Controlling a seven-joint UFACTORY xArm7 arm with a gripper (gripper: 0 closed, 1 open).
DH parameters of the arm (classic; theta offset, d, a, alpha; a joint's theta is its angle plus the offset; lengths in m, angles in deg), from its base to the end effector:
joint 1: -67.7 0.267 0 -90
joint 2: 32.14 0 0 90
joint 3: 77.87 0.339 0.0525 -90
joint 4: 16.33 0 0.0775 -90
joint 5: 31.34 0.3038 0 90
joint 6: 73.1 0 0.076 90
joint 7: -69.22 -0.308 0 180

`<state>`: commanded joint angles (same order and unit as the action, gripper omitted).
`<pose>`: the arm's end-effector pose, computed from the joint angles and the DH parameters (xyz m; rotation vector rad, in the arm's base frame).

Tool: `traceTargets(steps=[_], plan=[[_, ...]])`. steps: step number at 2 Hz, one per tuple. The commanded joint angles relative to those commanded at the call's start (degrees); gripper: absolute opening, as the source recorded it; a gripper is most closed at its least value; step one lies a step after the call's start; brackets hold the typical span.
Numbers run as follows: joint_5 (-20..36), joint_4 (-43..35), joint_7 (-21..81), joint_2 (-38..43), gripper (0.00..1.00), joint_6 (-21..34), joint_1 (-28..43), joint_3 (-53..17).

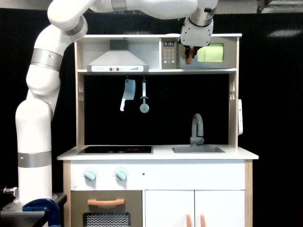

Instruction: Open the oven door

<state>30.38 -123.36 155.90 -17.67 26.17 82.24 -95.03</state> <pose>0.4754 0.2798 0.5084 -1.5650 -1.6098 -0.7688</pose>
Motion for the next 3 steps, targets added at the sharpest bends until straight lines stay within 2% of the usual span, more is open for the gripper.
traceTargets(steps=[2, 3], plan=[[1.73, -15.5, -0.63, 11.61, 0.0, 6.08, -10.84, 4.89], [1.44, -16.62, -0.64, 12.74, 1.0, 5.91, -11.72, 5.96]])
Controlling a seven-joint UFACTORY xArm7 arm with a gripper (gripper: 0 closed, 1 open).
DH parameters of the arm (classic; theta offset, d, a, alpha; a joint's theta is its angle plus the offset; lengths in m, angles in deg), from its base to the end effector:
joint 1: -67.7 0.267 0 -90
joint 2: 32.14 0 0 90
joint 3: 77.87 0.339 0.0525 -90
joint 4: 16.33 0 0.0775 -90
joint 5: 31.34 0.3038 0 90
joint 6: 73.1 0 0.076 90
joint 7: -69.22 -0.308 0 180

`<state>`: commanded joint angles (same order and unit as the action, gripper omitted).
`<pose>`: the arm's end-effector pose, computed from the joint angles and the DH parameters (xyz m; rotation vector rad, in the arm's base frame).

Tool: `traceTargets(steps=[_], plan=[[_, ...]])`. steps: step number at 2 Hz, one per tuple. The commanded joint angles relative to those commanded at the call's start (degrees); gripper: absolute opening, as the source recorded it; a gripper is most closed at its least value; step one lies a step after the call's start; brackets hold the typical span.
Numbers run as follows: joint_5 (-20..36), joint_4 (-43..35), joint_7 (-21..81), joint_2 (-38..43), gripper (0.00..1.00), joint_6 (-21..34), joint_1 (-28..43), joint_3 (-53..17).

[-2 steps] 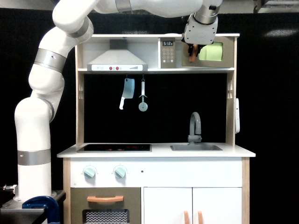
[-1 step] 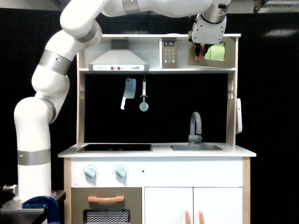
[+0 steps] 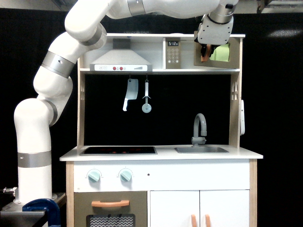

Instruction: Open the oven door

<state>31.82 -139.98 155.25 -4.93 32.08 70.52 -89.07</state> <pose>0.5358 0.2390 0.4902 -1.5651 -1.6098 -0.7687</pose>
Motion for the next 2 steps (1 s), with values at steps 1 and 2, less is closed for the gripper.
traceTargets(steps=[1, 2], plan=[[-1.05, 3.43, 0.96, -2.42, 1.0, -0.58, -0.42, 0.88], [-4.1, 16.63, 7.86, -10.01, 1.0, -0.79, -3.65, 1.59]])
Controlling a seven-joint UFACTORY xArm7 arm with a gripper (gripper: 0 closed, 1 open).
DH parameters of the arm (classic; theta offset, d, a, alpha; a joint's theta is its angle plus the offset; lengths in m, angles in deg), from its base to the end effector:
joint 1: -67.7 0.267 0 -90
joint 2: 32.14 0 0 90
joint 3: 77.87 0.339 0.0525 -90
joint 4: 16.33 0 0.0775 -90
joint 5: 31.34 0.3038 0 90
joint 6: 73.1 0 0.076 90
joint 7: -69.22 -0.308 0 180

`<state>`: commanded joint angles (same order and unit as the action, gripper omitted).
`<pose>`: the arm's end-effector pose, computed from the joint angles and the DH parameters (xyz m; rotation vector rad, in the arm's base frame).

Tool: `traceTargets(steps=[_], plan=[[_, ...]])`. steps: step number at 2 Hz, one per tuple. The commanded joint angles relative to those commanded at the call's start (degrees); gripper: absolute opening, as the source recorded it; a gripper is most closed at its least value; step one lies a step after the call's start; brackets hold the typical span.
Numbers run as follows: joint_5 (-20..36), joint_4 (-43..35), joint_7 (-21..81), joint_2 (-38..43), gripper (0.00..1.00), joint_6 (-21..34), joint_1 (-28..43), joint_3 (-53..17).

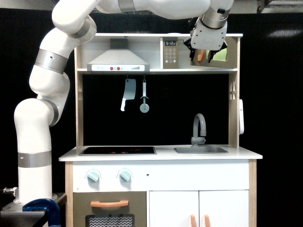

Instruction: Open the oven door

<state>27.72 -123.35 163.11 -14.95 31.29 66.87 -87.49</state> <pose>0.4924 0.2001 0.4769 -1.5652 -1.6099 -0.7689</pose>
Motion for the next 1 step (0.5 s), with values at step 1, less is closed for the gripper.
traceTargets(steps=[1], plan=[[-14.32, 34.63, 30.08, -14.46, 1.0, 3.36, -13.2, -7.38]])
